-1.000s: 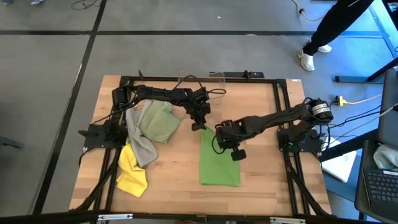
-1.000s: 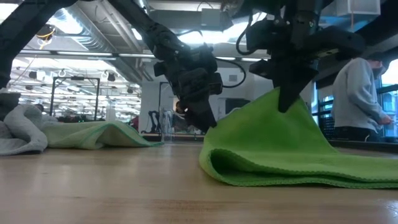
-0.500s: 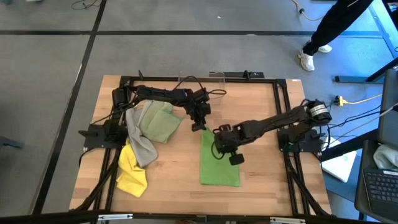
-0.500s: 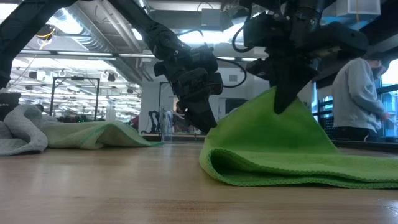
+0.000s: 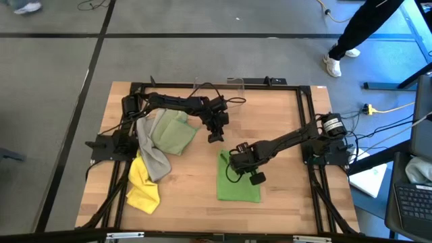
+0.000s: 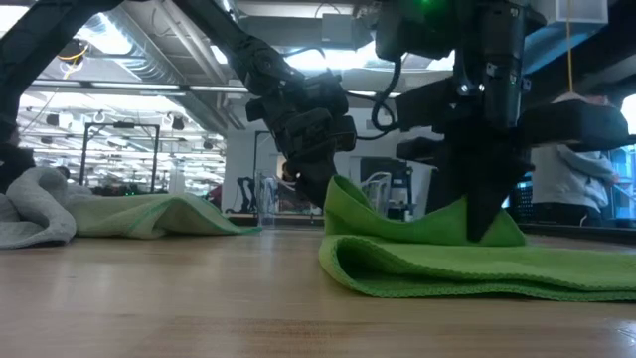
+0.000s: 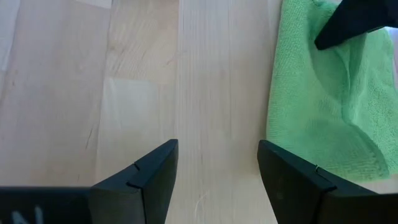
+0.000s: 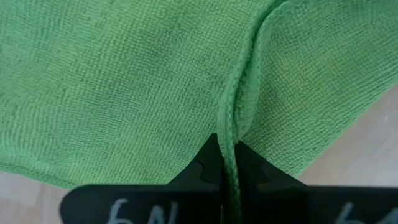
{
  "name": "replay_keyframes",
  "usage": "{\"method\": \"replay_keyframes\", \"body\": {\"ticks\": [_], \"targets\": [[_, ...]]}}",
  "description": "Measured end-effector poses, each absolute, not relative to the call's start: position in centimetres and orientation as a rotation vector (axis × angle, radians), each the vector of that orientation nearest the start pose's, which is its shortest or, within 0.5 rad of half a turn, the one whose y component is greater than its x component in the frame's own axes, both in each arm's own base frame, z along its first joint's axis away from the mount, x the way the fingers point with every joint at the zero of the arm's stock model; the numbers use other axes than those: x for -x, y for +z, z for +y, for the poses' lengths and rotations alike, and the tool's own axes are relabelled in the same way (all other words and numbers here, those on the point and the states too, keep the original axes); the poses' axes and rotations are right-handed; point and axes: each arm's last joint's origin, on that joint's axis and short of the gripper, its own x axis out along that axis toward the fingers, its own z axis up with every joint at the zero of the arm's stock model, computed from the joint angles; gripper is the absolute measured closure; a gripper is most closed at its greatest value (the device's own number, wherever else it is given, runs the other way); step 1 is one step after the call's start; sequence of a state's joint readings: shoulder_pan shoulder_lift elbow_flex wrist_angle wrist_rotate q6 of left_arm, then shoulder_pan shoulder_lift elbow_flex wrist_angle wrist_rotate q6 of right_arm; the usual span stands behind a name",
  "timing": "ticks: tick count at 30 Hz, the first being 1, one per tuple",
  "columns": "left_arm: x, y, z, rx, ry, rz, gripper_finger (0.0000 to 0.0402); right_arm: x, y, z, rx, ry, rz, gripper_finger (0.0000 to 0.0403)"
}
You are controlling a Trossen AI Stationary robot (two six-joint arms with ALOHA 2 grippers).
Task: Fold microfiber towels
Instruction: Fold the green microfiber cloth
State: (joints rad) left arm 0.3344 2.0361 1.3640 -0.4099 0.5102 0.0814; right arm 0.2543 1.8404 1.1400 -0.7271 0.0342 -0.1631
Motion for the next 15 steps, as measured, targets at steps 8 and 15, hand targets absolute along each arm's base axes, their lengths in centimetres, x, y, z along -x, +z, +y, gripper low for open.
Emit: {"method": "replay_keyframes", "body": {"ticks": [8, 15], "targets": [[-39.5, 15.6, 11.7, 0.401, -0.267, 0.957, 0.0186, -31.9, 15.3, 8.2, 0.342, 0.293, 1.4, 0.0392], [-39.8, 17.2, 10.1, 0.395, -0.353, 0.936, 0.0186, -31.4, 15.6, 7.8, 0.359, 0.229, 1.432, 0.0392]]}}
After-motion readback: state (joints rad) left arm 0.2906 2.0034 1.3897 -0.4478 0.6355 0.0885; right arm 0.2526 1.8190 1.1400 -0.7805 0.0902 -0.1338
